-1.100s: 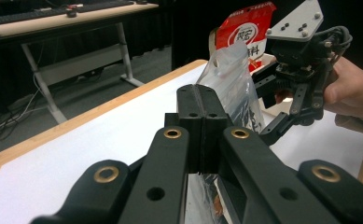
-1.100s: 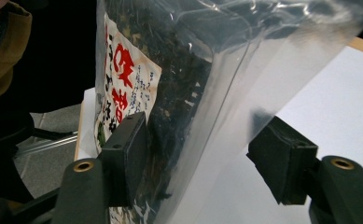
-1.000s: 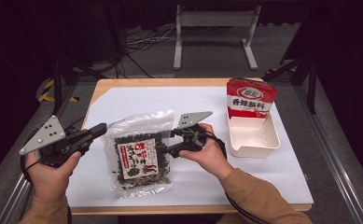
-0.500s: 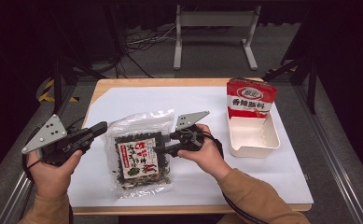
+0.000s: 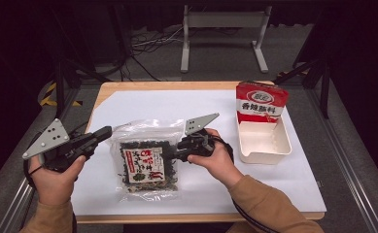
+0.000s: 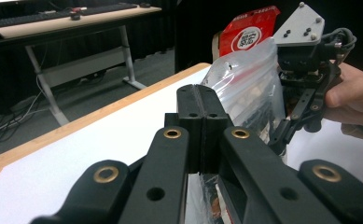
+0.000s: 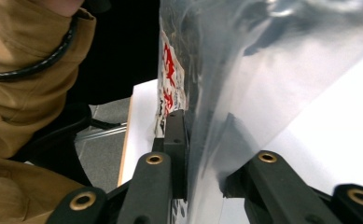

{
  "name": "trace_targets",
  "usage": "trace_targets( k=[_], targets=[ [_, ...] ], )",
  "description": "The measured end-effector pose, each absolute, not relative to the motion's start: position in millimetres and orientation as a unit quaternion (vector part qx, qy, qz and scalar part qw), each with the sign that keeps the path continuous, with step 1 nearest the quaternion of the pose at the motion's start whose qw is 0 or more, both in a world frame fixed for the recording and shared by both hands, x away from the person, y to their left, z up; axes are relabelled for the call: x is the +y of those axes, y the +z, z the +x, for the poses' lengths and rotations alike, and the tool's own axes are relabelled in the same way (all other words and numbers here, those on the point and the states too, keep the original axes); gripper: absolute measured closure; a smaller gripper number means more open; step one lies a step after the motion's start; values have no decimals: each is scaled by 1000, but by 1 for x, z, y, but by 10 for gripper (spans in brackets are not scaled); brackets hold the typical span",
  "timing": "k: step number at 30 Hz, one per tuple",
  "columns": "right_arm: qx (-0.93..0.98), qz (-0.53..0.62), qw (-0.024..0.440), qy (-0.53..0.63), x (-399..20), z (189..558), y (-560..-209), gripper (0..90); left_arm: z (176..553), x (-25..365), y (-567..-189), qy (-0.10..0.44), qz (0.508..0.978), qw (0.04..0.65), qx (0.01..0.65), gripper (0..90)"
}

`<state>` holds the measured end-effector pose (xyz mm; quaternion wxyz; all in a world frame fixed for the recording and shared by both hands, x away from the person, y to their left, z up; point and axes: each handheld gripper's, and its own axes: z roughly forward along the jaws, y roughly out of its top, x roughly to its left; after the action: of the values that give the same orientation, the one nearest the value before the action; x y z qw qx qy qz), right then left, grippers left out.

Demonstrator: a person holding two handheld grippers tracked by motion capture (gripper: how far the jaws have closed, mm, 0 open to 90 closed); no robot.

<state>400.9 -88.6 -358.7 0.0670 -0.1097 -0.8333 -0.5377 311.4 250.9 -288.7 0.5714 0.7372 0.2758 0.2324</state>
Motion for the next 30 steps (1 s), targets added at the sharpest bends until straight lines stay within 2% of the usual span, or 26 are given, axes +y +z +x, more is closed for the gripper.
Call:
trace_targets(
  k=[3,4,8,10,11,14,30],
  targets=[
    [-831,-107,73,-541,-90,400,-358,772,312,251,-289,226,734,577,277,900],
    [-830,-107,73,-542,-91,400,-357,774,313,251,-289,222,733,579,281,849],
    [-829,-104,71,-545,-95,398,-353,776,314,251,-289,203,725,593,283,737],
    [-829,-103,70,-545,-96,397,-352,775,314,251,-289,196,724,598,282,718],
    [-831,-101,66,-544,-99,396,-349,776,315,250,-289,192,724,601,279,655],
    [-831,-100,60,-544,-105,394,-344,776,316,250,-289,187,724,601,283,551],
    [-828,-120,-1,-547,-156,391,-315,775,328,247,-297,180,736,581,298,471]
  ],
)
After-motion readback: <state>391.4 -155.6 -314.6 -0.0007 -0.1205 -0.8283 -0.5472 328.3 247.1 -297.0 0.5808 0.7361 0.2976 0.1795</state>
